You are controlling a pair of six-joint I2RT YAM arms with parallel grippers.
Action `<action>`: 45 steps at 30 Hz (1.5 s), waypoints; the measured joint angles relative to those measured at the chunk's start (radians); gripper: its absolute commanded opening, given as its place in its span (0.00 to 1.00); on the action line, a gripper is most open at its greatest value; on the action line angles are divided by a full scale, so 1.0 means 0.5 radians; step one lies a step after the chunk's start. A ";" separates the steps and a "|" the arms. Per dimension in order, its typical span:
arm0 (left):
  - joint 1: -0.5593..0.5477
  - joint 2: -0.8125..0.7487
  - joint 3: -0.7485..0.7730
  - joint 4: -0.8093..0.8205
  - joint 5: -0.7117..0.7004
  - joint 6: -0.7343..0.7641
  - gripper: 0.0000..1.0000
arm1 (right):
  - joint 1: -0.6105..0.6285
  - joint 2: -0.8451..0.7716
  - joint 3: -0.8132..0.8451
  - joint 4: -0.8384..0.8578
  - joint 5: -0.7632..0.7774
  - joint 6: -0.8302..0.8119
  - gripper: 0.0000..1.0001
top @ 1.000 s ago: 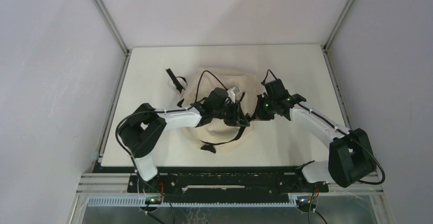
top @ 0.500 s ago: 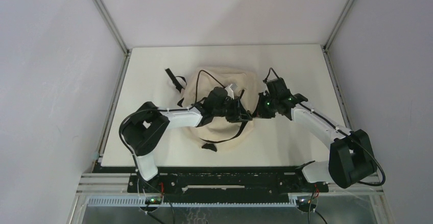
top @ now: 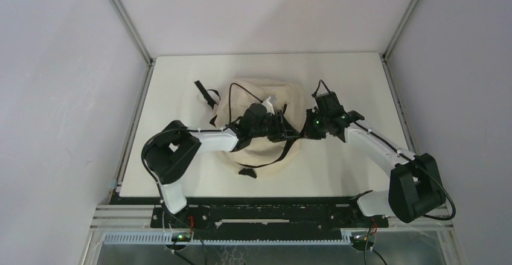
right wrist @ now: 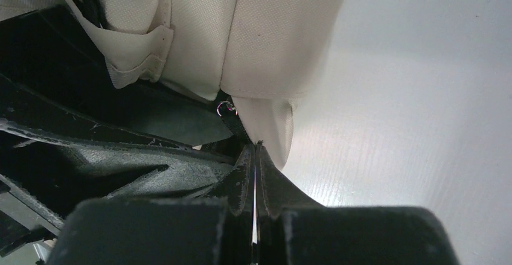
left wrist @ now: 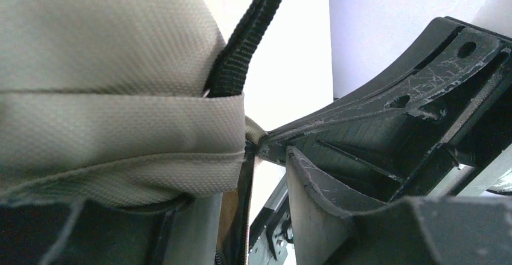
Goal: Pack the student bag
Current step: Zip the student bag at the center of the board.
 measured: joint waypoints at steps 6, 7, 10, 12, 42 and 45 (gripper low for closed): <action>-0.001 -0.003 0.000 -0.009 -0.090 0.013 0.49 | 0.001 0.000 0.000 0.013 0.012 0.000 0.00; -0.001 -0.005 0.000 -0.014 -0.105 0.015 0.48 | 0.001 0.000 0.000 0.017 0.012 0.001 0.00; -0.001 -0.006 0.000 -0.024 -0.132 0.024 0.42 | 0.005 0.000 0.000 0.023 0.014 0.001 0.00; -0.001 -0.005 0.000 -0.036 -0.151 0.037 0.37 | 0.008 0.000 -0.002 0.025 0.013 0.002 0.00; 0.143 -0.121 0.014 -0.514 0.152 0.518 0.00 | -0.003 -0.060 -0.015 0.021 -0.224 0.163 0.61; 0.149 -0.168 0.014 -0.621 0.172 0.577 0.00 | -0.005 0.027 0.021 0.037 -0.238 0.269 0.62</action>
